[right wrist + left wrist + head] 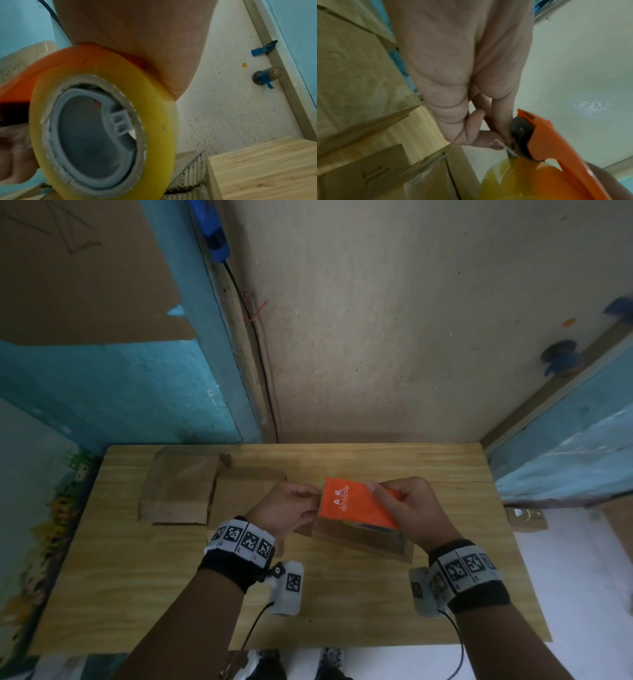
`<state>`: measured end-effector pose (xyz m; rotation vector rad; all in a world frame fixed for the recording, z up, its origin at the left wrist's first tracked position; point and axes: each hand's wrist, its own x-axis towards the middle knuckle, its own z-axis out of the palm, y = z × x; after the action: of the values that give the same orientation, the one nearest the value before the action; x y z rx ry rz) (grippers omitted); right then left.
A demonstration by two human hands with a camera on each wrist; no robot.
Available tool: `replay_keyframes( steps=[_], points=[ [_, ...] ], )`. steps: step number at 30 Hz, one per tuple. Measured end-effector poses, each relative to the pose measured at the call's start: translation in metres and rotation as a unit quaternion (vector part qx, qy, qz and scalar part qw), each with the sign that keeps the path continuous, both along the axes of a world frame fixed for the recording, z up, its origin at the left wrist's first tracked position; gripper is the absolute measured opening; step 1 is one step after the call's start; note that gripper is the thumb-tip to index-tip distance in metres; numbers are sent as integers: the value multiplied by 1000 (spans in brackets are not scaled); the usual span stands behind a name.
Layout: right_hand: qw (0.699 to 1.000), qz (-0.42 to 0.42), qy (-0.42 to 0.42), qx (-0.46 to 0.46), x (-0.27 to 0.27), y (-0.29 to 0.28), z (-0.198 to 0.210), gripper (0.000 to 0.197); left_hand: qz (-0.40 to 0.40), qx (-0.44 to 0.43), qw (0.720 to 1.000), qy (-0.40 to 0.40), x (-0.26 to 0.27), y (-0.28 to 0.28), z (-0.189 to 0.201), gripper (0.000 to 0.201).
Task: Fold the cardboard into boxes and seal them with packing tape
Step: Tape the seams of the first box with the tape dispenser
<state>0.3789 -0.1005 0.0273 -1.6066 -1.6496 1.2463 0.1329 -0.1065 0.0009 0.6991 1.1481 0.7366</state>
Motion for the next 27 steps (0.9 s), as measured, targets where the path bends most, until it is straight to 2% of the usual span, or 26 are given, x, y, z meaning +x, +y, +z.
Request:
replay_keyframes(
  steps=[3,6,9,12,14,19,27],
  points=[
    [1000,13,-12,21,-4,-2,2,37,-55,20,995,82,-5,7,4,15],
    [999,20,-12,26,-4,-1,3,34,-152,37,973,168,-11,15,2,14],
    [1000,8,-10,20,-2,0,3,39,-199,33,961,189,-12,19,2,22],
    [1000,9,-8,14,-1,0,5,37,-169,-21,980,101,-7,15,6,31],
    [1000,16,-10,8,-2,1,5,34,-148,-28,986,72,-4,13,4,28],
    [1000,20,-21,-5,-5,4,6,32,-160,40,975,149,-5,15,5,23],
    [999,17,-30,-10,-7,1,8,45,-172,85,952,237,-7,22,10,20]
  ],
)
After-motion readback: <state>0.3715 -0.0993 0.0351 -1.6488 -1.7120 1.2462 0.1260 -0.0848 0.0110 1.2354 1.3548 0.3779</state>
